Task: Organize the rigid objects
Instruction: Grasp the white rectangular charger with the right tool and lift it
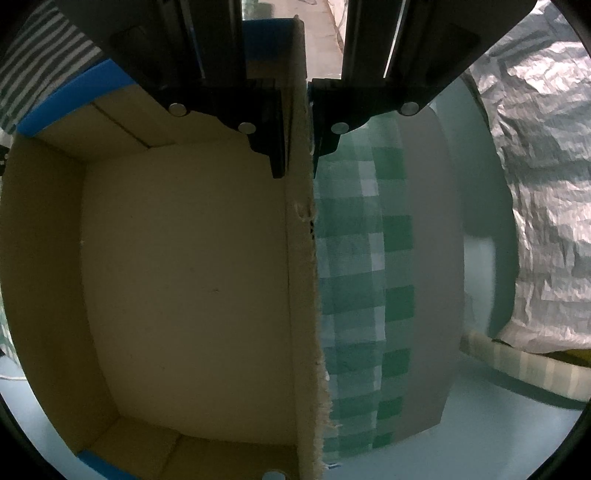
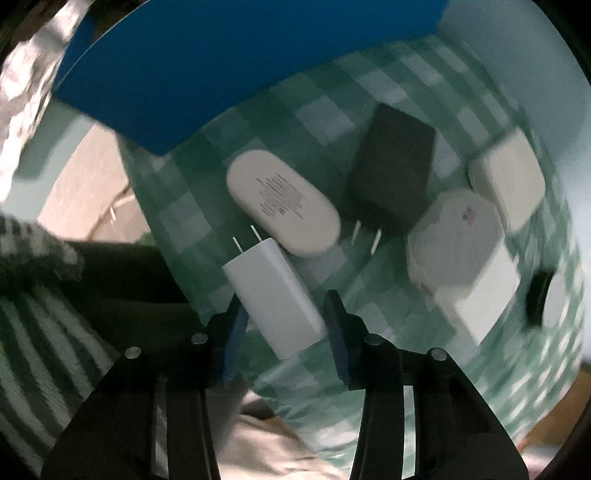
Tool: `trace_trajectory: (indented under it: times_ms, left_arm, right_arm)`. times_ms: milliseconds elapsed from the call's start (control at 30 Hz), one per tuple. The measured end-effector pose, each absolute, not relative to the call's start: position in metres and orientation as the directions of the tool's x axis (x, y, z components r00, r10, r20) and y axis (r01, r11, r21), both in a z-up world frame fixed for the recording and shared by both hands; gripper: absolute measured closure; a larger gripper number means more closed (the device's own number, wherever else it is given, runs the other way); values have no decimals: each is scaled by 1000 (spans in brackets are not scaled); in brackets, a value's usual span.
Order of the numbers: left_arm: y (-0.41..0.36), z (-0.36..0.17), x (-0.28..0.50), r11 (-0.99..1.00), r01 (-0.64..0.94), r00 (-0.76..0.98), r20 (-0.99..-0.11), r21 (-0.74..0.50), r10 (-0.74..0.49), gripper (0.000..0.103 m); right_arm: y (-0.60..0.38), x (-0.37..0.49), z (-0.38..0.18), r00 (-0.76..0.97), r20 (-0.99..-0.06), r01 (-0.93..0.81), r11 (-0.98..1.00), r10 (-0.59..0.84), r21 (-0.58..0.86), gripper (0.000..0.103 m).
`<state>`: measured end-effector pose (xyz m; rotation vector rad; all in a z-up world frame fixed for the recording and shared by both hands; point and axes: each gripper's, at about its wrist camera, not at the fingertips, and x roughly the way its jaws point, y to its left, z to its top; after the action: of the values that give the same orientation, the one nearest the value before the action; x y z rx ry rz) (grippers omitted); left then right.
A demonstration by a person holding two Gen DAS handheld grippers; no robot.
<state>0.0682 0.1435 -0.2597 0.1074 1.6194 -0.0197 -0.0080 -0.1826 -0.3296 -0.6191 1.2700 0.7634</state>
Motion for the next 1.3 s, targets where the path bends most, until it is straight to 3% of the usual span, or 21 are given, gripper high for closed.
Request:
trace_trajectory:
  times_ms: [167,267,400,567,1300]
  left_arm:
    - [143,-260,64,996,78,-47,-998,48,52,94]
    - [143,-261,62,996,78,-52,-997,47,51,94]
    - [145,-263,61,996,79,-56,-997,38,43,94]
    - [144,-264,60,996,85,-58,-997,42,47,93]
    - [148,-261,50,998,70,-69,-998,8,13,94]
  right_arm:
    - [-203,-2,-327,124,-978,-645,763,169,50,65]
    - [-217,-1,-325,166,-973,-550,834,162,45,74]
    - [-240,3,-317,223,-950,-424,899,218,107,76]
    - [-244,7,-324,180,-946,-423,889,269,173,76]
    - [-219,-2,-334,168,-953,-412,896,253,166,76]
